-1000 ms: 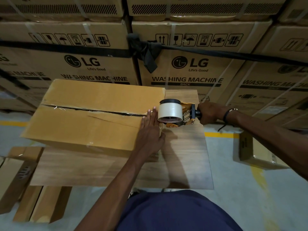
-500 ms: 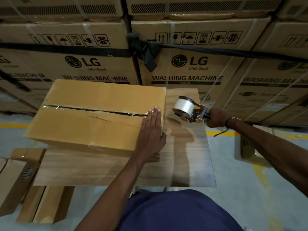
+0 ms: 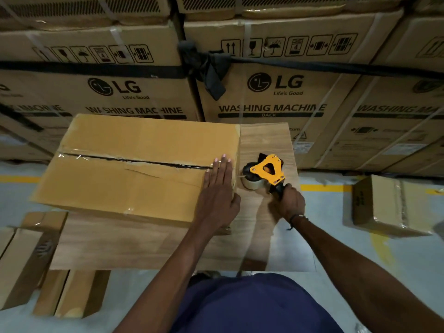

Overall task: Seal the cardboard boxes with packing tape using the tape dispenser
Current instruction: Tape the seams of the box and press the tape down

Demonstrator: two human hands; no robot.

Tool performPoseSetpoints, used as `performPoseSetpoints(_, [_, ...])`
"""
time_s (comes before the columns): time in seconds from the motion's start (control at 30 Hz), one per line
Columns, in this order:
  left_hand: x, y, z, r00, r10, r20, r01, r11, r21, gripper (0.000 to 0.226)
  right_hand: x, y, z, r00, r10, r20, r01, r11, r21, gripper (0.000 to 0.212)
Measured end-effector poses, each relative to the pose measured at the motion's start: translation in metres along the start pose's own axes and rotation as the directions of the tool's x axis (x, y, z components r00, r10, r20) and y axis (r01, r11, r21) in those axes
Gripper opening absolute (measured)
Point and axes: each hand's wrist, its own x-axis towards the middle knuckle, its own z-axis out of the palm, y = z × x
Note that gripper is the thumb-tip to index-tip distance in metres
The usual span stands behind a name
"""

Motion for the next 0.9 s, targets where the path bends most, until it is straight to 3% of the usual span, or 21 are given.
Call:
performPoseSetpoints(0.17, [0.001,0.000,-0.003,1.000,-0.003,0.004,0.003,1.000,-0.021,0.096,-0.009,0.015,0.020,0.989,0.030,0.147,-0.048,0.992,0.118,0.071])
performPoseSetpoints(0.27, [-0.001,0.000,-0.003,1.000,-0.002,-0.011,0.002,1.000,-0.025,0.096,-0.015,0.006,0.013,0.996,0.077,0.049,-0.087,0.967,0.238,0.090])
performPoseSetpoints(0.4, [-0.001,-0.001,-0.002,1.000,0.007,-0.023,-0.007,1.000,-0.022,0.090,-0.028,-0.029,-0.017,0.977,-0.041,-0.208,0.135,0.877,0.460,0.064])
performPoseSetpoints(0.53, [-0.001,-0.001,-0.003,0.999,0.014,-0.047,-0.018,0.996,-0.082,0.077,-0.048,-0.083,-0.061,0.941,-0.093,-0.325,0.300,0.672,0.677,0.054])
performPoseSetpoints(0.6, [-0.003,0.000,-0.005,0.998,0.010,-0.058,-0.019,0.986,-0.167,0.071,-0.056,-0.108,-0.078,0.924,-0.102,-0.368,0.342,0.649,0.679,0.052])
performPoseSetpoints(0.77, [-0.006,-0.003,-0.014,0.994,-0.067,-0.086,0.016,0.867,-0.498,0.063,-0.070,-0.159,-0.098,0.916,-0.111,-0.386,0.357,0.662,0.658,0.053])
performPoseSetpoints(0.9, [-0.012,-0.003,-0.026,0.986,-0.164,-0.043,0.094,0.740,-0.666,0.061,-0.083,-0.182,-0.093,0.960,-0.115,-0.256,0.265,0.674,0.690,0.057])
